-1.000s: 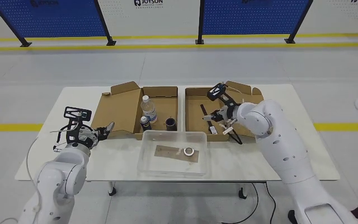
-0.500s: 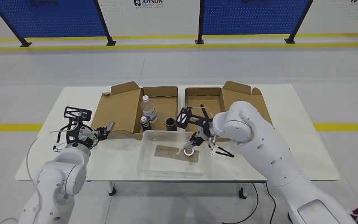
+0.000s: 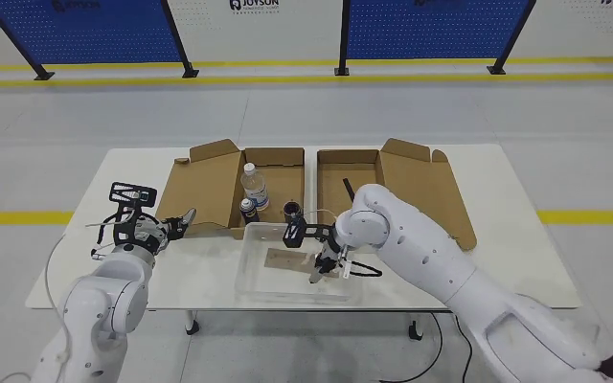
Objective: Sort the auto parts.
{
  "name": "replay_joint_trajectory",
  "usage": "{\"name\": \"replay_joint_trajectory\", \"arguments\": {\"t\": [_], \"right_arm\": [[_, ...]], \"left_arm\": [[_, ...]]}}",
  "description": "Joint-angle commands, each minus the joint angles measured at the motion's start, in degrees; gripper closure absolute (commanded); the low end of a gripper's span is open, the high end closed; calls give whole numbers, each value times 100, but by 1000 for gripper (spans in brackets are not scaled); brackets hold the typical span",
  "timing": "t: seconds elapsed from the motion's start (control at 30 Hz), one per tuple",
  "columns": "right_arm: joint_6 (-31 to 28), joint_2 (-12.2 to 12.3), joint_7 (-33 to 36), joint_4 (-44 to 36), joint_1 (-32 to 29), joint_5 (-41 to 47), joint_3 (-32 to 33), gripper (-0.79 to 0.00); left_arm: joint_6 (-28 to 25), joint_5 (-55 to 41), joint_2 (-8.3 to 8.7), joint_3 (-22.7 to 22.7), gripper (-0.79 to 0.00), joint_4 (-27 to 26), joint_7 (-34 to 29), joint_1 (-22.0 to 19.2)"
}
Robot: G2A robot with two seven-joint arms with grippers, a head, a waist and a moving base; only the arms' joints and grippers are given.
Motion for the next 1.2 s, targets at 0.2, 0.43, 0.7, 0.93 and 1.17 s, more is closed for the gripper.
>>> {"name": "replay_joint_trajectory", "arguments": {"t": [0.2,0.43,0.7,0.93,1.17], "right_arm": [[-42,-320,-53,820,274,-116,-485,-717],[-123,-597,-284,1336,412,-338,-768,-723],[-188,-905,-516,1896,523,-486,-983,-597],[-351,-1148,-587,2317,594,-450,-1088,-536],[-609,-1363,-642,2641,649,-373,-1155,-548]], "left_arm": [[0,0,0,0,-785,0,0,0],[0,0,0,0,-785,0,0,0],[0,0,0,0,-785,0,0,0],[0,0,0,0,-785,0,0,0],[0,0,0,0,-785,0,0,0]]}}
